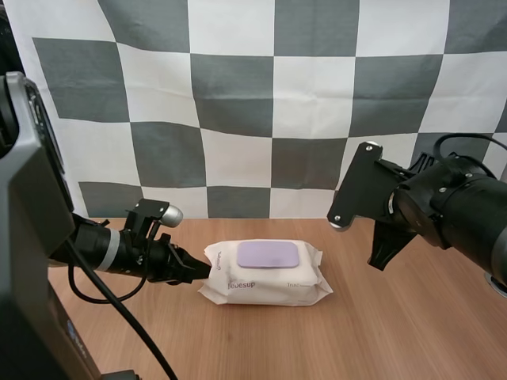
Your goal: Open the wet wipes lid
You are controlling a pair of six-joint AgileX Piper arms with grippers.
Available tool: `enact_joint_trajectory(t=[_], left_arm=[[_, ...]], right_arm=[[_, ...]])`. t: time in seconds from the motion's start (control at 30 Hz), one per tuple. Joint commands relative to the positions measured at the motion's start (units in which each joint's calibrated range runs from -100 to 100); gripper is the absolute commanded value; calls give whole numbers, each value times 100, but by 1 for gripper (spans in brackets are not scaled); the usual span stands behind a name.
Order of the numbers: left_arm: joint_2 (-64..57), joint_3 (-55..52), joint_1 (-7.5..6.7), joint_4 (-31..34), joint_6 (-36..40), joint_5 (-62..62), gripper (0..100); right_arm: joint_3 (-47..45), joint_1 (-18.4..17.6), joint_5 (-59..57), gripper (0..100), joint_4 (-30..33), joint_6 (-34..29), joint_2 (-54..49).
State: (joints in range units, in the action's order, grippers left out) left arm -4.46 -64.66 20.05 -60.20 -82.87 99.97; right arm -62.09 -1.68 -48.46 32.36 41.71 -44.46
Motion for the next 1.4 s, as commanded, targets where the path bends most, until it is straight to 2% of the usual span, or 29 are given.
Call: enact_joint_trajectory(t=[0.0,0.03,0.07,0.33,0.4,0.5,0.57,0.67,0.77,0.93,1.03,1.37], left_arm=[[-1,-9,-2,32,73,3,83],[-1,-34,-2,33,121,3,89],[-1,-50,-2,33,121,3,89],[-1,-74,-34,33,111,3,86],[10,-74,-118,9,111,3,86],[10,-78,-334,-148,111,3,86],[10,-78,-464,-212,111,-444,86],[10,-78,-580,-212,111,-975,86],[10,-78,-632,-269,111,-1327,86],[22,-78,-632,-438,-70,-1627,86],[63,-78,-632,-467,-94,-1324,86],[1148,-48,-632,-634,-407,-1195,86]], right_arm=[[-2,0,56,0,-28,1,-4],[-2,0,91,0,-63,1,-4],[-2,0,127,0,-76,-11,-4],[-2,0,218,0,-75,-126,-4],[-2,0,218,0,-75,-126,-4],[-2,0,218,0,-75,-126,-4],[-2,0,147,0,-75,-128,-4],[-2,0,136,0,-75,-128,-4],[-2,0,136,0,-75,-128,-4],[-2,0,133,0,-90,-128,-4],[-2,0,133,0,-179,-109,-4],[-2,0,98,0,-200,-109,-4]])
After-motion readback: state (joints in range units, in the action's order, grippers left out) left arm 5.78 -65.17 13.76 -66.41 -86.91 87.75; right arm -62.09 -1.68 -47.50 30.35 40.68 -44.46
